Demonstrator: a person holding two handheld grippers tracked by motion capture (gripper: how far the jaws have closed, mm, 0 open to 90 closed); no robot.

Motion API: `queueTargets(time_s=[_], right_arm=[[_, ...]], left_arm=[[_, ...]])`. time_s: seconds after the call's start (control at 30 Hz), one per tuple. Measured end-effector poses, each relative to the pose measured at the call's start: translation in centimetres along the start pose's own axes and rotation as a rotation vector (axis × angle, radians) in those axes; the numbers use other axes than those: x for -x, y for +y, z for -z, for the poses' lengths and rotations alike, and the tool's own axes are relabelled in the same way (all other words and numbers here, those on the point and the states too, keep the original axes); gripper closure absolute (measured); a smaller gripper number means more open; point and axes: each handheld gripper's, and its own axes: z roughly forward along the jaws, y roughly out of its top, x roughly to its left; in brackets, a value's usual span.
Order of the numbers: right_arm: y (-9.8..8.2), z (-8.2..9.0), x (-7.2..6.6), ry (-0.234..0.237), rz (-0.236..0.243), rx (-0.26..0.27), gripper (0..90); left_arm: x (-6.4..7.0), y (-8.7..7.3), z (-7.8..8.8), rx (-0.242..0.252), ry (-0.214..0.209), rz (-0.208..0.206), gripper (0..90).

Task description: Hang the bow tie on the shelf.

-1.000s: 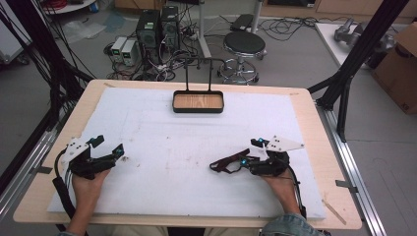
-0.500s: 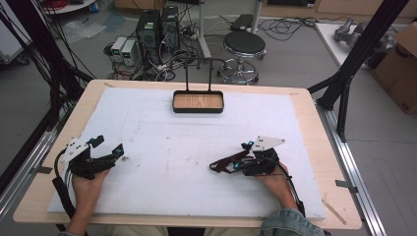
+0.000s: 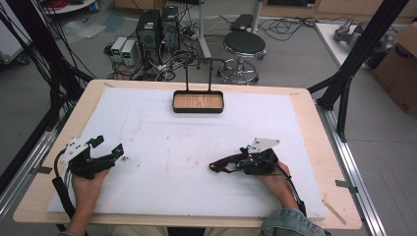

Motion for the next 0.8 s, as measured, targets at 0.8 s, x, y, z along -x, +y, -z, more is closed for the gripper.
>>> queueTargets(time_s=[0.8], right_arm=[[1.6, 2.3, -0.4, -0.106, -0.008, 0.174, 80.0]], left_arm=[[0.0, 0.0, -0.1, -0.008, -0.002, -0.001, 16.3]])
